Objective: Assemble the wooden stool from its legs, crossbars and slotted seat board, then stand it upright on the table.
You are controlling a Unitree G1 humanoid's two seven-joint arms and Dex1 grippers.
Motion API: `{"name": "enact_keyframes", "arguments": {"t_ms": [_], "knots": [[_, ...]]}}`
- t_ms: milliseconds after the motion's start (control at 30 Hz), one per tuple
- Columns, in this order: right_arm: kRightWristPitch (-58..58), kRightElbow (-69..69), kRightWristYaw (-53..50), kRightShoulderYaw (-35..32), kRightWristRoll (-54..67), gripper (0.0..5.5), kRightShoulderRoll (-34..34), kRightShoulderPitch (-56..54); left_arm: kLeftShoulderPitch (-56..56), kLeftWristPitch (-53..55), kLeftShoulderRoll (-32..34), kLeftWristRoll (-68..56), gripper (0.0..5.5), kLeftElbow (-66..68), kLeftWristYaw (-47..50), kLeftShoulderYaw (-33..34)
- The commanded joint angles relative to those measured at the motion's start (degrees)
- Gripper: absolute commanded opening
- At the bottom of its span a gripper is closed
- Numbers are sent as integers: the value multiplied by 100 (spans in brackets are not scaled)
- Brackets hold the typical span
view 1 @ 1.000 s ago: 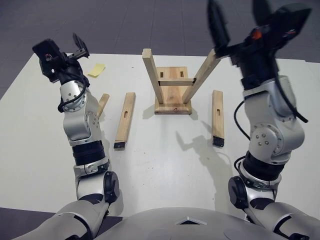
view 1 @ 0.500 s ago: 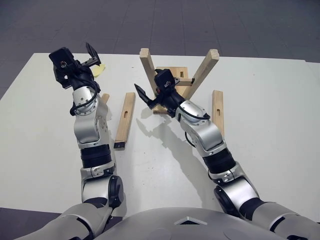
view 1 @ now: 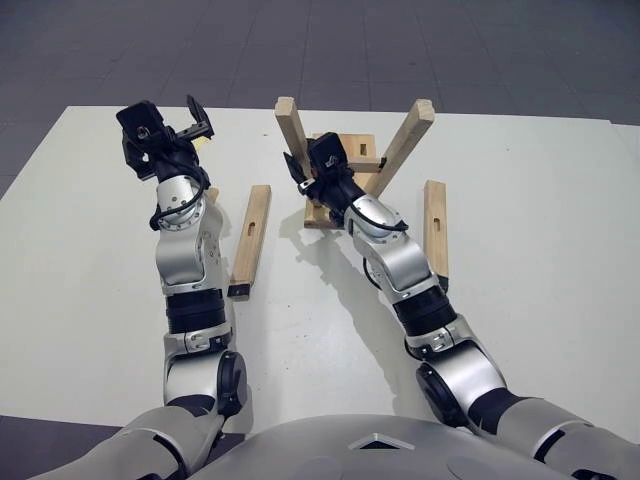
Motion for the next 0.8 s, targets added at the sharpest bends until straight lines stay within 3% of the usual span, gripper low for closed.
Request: {"name": "enact_keyframes", "arguments": {"t_ms": [33,167,300,433,500,600,800], "knots": [[323,-717,848,-193,429,191,-517,304,-40,93,10,90,540,35,34,-39],[558,-1214,1904,-442,815,189,-1357,360,-9,150,4,96,540,55,57,-62],[321,-886,2827,-597,754,183,-2317,108,-68,262,0,113,540,148,-82,-194],[-52,-566,3602,-672,850,174,-2839,-18,-64,504,-21,59,540,185,-441,-437],[-204,-721,3842,-683,966,168,-2919,60,-31,639,-29,51,540,190,-562,-520],[-371,-1047,3756,-872,1148,222,-2801,244,23,778,-43,66,540,158,-638,-566],[-559,-1988,2592,-1235,1033,310,-2346,809,67,922,-74,91,540,61,-662,-558]]}}
